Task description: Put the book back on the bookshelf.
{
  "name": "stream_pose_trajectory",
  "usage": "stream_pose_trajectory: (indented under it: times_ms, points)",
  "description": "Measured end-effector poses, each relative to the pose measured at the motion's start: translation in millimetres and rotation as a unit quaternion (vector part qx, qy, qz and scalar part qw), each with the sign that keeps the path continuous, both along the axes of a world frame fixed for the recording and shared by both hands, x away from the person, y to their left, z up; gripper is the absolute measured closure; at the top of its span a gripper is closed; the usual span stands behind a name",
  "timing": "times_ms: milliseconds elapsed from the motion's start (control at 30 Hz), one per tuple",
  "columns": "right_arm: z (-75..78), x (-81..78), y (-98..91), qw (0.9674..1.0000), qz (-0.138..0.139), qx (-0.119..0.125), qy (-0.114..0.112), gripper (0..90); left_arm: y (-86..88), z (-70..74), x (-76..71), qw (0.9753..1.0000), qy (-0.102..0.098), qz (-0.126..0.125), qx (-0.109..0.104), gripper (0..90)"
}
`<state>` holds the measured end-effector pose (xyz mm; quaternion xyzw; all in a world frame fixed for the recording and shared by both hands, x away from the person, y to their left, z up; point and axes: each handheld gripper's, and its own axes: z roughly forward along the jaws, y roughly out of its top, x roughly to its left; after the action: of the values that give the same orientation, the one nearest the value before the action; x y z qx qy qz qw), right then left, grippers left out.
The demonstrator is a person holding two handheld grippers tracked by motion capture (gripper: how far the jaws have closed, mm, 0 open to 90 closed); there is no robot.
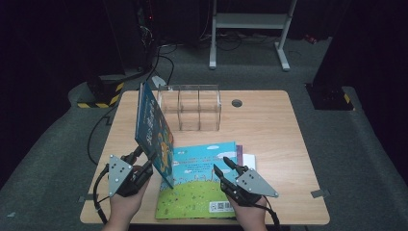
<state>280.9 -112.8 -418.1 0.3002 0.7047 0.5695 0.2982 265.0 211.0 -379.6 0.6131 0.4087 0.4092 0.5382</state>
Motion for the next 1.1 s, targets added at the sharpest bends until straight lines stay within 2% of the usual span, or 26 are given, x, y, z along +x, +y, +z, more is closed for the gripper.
stream_pose_trajectory:
  times_ms: [167, 233, 533, 600, 667, 767, 900, 967, 1100]
  points:
    - [-1.2, 3.2, -11.1, 0.9999, -0.017, -0.001, 0.002, 58.3, 7.1, -1.5, -0.1, 0.9999, 0.0, 0.007, -0.011, 64.8]
    - [-2.8, 5.5, -18.9, 0.9996, -0.028, -0.002, 0.005, 58.3, 12.5, -2.2, 0.3, 0.9997, -0.002, 0.018, -0.016, 67.8]
    - [-8.5, 12.9, -45.6, 0.9977, -0.064, 0.007, 0.018, 58.6, 23.9, -4.8, 3.8, 0.9993, -0.003, 0.03, -0.023, 77.0]
    - [-14.1, 18.6, -55.5, 0.9966, -0.077, 0.001, 0.029, 58.5, 26.6, -5.9, 5.3, 0.9993, -0.001, 0.027, -0.024, 78.9]
    - [-19.2, 22.6, -63.4, 0.9954, -0.087, -0.004, 0.039, 58.4, 29.7, -7.6, 7.3, 0.9991, 0.004, 0.02, -0.037, 81.1]
    - [-28.2, 27.6, -77.0, 0.9929, -0.106, -0.008, 0.052, 58.3, 29.6, -10.3, 8.5, 0.9993, 0.001, 0.021, -0.03, 81.4]
    - [-39.9, 32.3, -94.5, 0.9894, -0.129, -0.013, 0.067, 57.8, 31.8, -13.0, 10.2, 0.9991, 0.0, 0.027, -0.032, 81.9]
    - [-45.5, 33.6, -101.6, 0.9874, -0.139, -0.014, 0.074, 57.3, 32.4, -16.2, 11.9, 0.9994, 0.005, 0.027, -0.023, 81.9]
    - [-58.2, 35.4, -110.6, 0.9849, -0.149, -0.017, 0.085, 55.9, 33.0, -20.9, 8.7, 0.9996, -0.005, 0.022, -0.017, 81.9]
